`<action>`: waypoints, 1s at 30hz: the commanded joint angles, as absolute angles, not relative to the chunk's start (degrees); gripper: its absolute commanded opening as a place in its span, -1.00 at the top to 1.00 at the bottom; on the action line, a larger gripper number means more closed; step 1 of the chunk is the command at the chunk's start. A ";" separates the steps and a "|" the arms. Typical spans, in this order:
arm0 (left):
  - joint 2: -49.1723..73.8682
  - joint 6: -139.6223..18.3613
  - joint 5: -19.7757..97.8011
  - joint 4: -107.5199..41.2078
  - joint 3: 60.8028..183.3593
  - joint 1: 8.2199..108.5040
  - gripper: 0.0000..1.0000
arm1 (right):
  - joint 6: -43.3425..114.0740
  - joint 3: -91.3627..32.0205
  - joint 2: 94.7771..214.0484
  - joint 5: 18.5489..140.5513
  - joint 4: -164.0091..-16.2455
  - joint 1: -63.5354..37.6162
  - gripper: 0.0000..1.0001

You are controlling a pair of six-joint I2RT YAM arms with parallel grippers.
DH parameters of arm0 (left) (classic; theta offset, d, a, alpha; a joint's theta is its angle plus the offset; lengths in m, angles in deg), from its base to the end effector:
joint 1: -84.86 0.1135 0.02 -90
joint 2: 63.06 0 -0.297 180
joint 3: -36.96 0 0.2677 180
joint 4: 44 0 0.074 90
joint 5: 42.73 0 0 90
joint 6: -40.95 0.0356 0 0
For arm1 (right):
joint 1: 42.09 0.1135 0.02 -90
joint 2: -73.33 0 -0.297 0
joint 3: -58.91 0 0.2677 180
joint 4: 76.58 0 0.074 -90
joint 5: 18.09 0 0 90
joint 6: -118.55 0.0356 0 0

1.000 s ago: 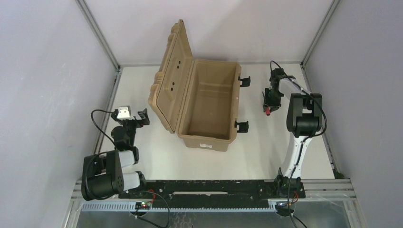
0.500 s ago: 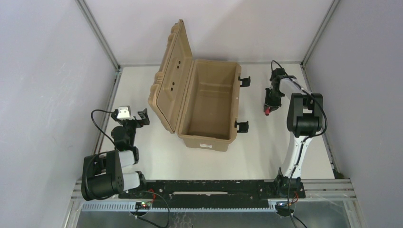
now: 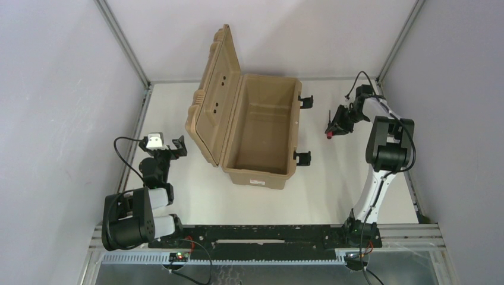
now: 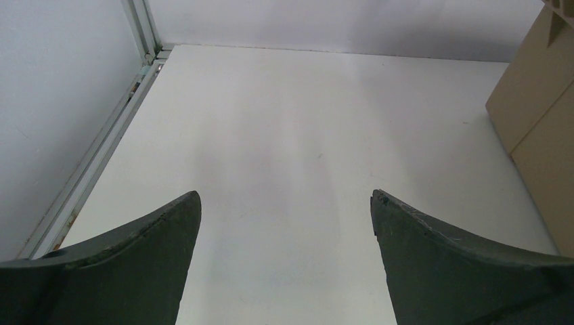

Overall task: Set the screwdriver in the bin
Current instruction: Pick up the screwdriver from the center of the board, then place the screwdriver in the bin.

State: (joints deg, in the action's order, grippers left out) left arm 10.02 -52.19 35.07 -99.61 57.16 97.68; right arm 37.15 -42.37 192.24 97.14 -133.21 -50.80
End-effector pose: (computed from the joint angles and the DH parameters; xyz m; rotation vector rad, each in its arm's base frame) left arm 0.2004 0.0379 0.1894 -0.0422 1.5237 -0.0273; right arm 0.4447 -0.0528 0.1902 0.3360 2.7837 0.6268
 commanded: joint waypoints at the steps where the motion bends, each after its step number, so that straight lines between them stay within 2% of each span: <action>1: 9.88 -52.91 34.70 -102.33 56.36 97.94 -1.00 | 41.48 -44.92 187.67 108.95 -130.27 -52.71 0.82; 7: 9.88 -52.92 34.70 -102.34 56.33 97.90 -1.00 | 45.91 -48.49 187.12 117.05 -129.62 -54.01 0.80; 18: 9.84 -52.91 34.67 -102.35 56.33 97.93 -1.00 | 58.63 -56.92 186.12 124.48 -126.38 -54.26 0.79; 24: 9.81 -52.89 34.72 -102.38 56.32 97.95 -1.00 | 67.33 -58.41 184.10 123.35 -124.70 -53.45 0.79; 30: 9.85 -52.92 34.65 -102.40 56.29 97.87 -1.00 | 71.15 -64.77 184.12 117.47 -131.70 -49.89 0.81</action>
State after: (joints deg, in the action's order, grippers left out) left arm 10.02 -52.19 35.07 -99.61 57.16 97.70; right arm 65.78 -59.40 188.07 120.29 -128.49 -52.68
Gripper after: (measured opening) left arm 0.996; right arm 0.326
